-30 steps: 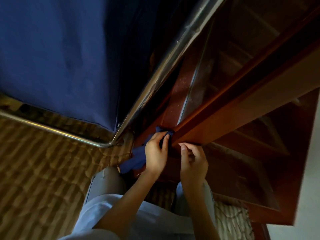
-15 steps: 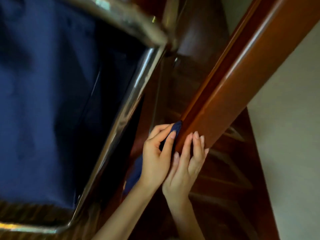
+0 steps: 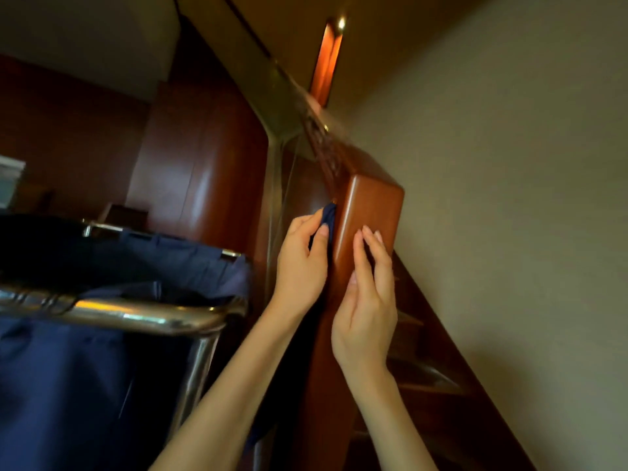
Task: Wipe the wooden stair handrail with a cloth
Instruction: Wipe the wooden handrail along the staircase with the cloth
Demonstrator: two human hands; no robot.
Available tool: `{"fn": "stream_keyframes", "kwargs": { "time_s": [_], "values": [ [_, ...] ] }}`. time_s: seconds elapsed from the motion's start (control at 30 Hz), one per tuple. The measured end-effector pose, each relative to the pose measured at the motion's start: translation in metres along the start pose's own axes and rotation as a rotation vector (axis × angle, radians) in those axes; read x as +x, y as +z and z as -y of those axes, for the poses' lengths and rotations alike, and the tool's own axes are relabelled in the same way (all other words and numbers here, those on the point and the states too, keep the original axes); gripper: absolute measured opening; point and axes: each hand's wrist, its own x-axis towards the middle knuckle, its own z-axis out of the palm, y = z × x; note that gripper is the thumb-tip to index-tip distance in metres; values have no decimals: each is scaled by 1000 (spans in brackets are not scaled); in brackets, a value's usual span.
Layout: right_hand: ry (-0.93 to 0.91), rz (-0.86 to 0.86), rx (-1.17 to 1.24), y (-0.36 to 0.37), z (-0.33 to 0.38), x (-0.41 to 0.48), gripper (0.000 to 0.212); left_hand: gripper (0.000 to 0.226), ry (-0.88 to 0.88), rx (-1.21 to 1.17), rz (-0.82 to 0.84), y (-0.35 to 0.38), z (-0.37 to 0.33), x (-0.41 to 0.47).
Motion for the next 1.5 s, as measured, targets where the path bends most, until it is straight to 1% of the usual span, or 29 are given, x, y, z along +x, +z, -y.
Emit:
{"fn": "stream_keyframes", "kwargs": {
  "time_s": [0.03, 0.1, 0.2, 0.37, 0.47, 0.63, 0.73, 0.9, 1.0, 1.07, 1.13, 1.17, 1.23, 1.3, 1.33, 1.4, 1.5],
  "values": [
    [20, 22, 44, -1, -2, 4, 46, 32, 2, 13, -7, 2, -6, 12],
    [38, 57, 52, 1, -6, 10, 43, 32, -5, 8, -2, 1, -12, 29],
    [47, 66, 76, 0, -10, 13, 42, 33, -29, -44, 16, -5, -13, 21],
    [81, 92, 154, -5, -12, -3, 44, 35, -33, 74, 16, -12, 7, -14],
    [112, 104, 186, -9, -8, -12, 46, 37, -42, 209, 65, -25, 19, -36],
    [184, 136, 227, -18, 0, -41, 48, 52, -171, 203, 173, -47, 37, -95],
    [232, 181, 260, -25, 9, -72, 50, 49, -256, 236, 207, -60, 51, -132],
    [287, 303, 310, -44, 18, -137, 57, 36, -514, 139, 193, -72, 58, -199],
    [373, 332, 385, -60, 18, -173, 54, 32, -690, -22, 72, -82, 59, -225],
    [430, 316, 420, -69, 20, -190, 45, 28, -728, -118, 30, -89, 55, -230],
    [516, 318, 484, -74, 25, -197, 33, 26, -735, -213, 61, -94, 48, -227],
    [597, 357, 558, -76, 28, -195, 34, 26, -729, -286, 93, -95, 43, -223],
    [771, 512, 749, -79, 32, -188, 50, 25, -698, -426, 188, -96, 30, -211],
    [842, 652, 899, -79, 31, -182, 64, 24, -648, -461, 330, -98, 18, -199],
    [840, 697, 945, -80, 30, -179, 62, 23, -617, -427, 398, -100, 14, -195],
    [797, 696, 929, -83, 26, -170, 42, 24, -569, -325, 453, -102, 7, -190],
    [708, 543, 794, -90, 12, -152, 15, 28, -518, -169, 394, -99, 3, -192]
  ]
}}
